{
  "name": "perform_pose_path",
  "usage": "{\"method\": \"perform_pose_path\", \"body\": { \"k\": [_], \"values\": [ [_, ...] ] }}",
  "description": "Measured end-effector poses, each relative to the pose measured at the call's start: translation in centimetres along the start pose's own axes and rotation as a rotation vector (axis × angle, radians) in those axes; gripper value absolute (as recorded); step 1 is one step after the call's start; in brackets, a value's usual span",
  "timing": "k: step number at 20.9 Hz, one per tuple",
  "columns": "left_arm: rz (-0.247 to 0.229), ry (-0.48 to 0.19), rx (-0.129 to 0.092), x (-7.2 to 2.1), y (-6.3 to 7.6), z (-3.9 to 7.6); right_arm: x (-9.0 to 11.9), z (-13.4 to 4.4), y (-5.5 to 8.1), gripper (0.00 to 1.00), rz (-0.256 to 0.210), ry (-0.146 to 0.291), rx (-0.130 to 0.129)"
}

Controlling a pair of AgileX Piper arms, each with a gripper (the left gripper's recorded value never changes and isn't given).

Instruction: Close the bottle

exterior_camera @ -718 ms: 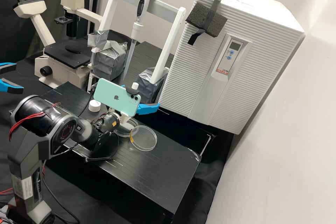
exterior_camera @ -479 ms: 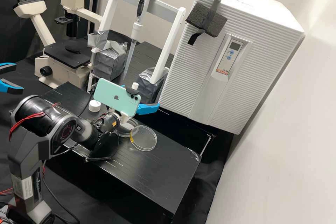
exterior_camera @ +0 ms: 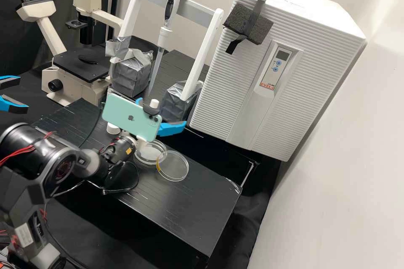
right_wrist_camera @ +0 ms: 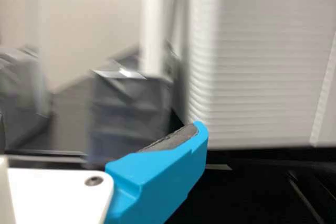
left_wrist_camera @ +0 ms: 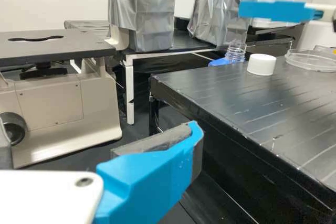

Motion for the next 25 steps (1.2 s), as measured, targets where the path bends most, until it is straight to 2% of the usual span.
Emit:
{"method": "perform_pose_path", "body": {
  "k": [3,6,12,15,21,25],
  "values": [
    [0.0,0.0,0.0,0.0,0.0,0.0,-1.9,-1.8,-0.8,1.0,-0.029,0.105,-0.01],
    [0.0,-0.001,0.0,0.02,0.0,0.0,-3.3,-2.7,-1.9,1.0,-0.08,0.167,-0.012],
    [0.0,-0.001,0.0,0.02,0.0,0.0,-5.4,-3.0,-3.9,1.0,-0.175,0.193,-0.003],
    [0.0,-0.001,0.0,0.02,0.0,0.0,-6.7,-2.9,-4.7,1.0,-0.229,0.207,-0.012],
    [-0.005,-0.012,0.002,0.11,-0.1,0.2,-8.1,-2.8,-5.7,1.0,-0.29,0.221,-0.014],
    [-0.01,-0.017,0.005,0.11,-0.1,0.2,-8.2,-2.8,-6.1,1.0,-0.31,0.22,-0.014]
  ]
}}
